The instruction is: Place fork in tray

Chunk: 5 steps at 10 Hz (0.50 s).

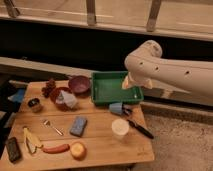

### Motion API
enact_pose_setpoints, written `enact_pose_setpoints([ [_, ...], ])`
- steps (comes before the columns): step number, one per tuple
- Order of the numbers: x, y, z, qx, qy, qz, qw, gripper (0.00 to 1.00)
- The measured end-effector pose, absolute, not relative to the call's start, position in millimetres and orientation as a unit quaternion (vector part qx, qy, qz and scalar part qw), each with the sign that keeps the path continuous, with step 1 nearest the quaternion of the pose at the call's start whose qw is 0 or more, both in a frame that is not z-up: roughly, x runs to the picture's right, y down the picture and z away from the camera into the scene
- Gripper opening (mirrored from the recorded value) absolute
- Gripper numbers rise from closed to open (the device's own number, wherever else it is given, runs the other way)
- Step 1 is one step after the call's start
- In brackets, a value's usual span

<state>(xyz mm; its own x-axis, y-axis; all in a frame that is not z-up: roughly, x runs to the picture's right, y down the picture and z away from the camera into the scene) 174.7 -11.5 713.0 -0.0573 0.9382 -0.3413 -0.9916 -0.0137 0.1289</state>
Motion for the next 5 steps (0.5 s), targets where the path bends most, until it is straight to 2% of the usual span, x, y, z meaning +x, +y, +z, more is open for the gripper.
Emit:
enact_pose_setpoints([
  [3, 162.5, -14.4, 711.3, -0.086, 0.153, 0.686, 0.706, 0.8],
  [5, 118.3, -17.8, 714.5, -0.107, 0.133, 0.651, 0.739, 0.8],
])
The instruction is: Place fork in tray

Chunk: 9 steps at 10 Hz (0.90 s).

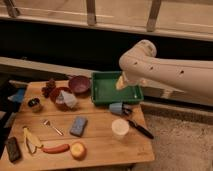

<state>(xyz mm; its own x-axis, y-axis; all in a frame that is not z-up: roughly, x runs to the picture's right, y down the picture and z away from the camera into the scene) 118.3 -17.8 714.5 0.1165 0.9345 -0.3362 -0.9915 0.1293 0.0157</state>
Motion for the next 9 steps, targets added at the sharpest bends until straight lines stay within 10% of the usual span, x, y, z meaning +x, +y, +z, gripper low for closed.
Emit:
enact_pose_setpoints([
  [9, -80.1, 42.2, 697.0, -0.197, 0.071, 0.495, 0.843, 0.8],
])
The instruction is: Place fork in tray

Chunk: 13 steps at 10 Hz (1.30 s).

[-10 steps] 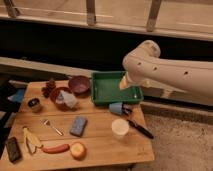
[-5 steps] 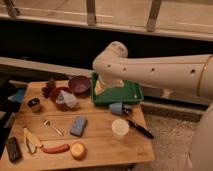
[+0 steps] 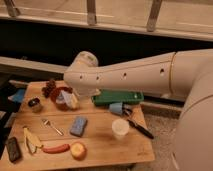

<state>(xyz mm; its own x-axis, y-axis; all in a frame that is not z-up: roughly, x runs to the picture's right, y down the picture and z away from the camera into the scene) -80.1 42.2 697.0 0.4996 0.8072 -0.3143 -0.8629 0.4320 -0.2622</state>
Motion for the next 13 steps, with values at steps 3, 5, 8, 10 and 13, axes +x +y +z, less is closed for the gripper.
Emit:
enact_pose_setpoints([
  [3, -81.3, 42.4, 696.7, -0.198, 0.07, 0.495, 0.843, 0.8],
  [5, -84.5, 42.7, 697.0, -0.2, 0.062, 0.491, 0.846, 0.8],
  [8, -134.2, 54.3, 699.4, -0.222, 0.036, 0.455, 0.862, 0.8],
  [10, -188.4, 66.6, 709.1, -0.244, 0.023, 0.416, 0.876, 0.8],
  [13, -248.0, 103.1, 721.1, -0.278, 0.015, 0.357, 0.892, 0.8],
])
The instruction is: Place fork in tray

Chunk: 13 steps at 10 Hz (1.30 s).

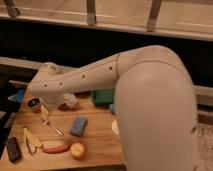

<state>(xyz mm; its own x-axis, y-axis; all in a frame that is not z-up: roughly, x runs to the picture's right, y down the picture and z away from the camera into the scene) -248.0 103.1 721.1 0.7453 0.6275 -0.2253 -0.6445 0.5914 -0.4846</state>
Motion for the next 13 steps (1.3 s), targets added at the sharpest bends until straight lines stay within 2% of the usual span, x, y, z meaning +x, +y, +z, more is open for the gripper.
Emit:
enact_pose_setpoints([
  [1, -260.5, 113.6, 720.8, -0.287, 0.013, 0.342, 0.895, 0.8],
  [6, -258.7, 112.2, 724.3, -0.288, 0.018, 0.343, 0.894, 0.8],
  [13, -280.2, 170.0, 790.3, -0.36, 0.03, 0.342, 0.868, 0.8],
])
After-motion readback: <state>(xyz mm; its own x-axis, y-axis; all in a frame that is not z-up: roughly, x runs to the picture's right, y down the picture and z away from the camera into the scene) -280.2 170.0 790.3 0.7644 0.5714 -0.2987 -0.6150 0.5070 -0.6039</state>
